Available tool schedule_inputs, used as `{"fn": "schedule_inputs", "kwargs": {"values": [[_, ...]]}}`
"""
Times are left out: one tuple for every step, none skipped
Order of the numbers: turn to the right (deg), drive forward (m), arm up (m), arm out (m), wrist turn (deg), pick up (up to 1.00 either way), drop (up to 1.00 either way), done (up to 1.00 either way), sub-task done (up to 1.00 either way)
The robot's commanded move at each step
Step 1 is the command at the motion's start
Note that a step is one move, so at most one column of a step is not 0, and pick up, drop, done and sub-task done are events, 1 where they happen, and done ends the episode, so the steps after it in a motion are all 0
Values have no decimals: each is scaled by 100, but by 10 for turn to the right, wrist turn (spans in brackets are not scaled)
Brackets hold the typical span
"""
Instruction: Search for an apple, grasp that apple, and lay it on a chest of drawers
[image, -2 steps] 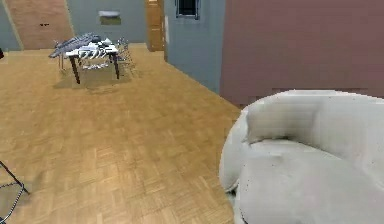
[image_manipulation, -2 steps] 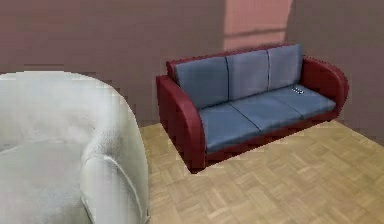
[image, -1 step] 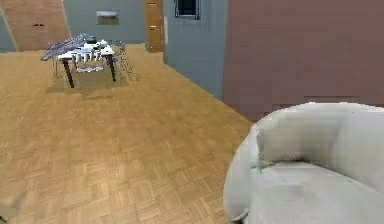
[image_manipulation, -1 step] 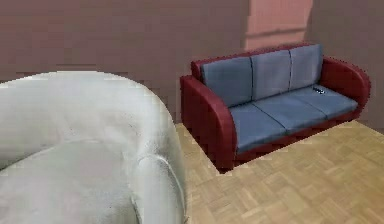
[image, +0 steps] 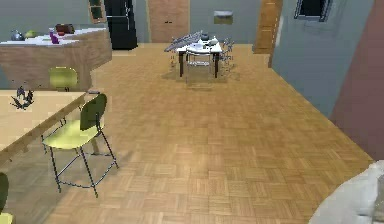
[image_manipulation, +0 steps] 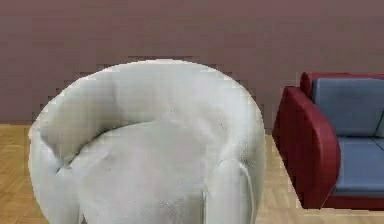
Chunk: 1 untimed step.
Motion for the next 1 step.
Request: {"fn": "schedule_inputs", "kwargs": {"values": [[0, 100, 0, 0, 0, 0, 0, 0, 0]]}}
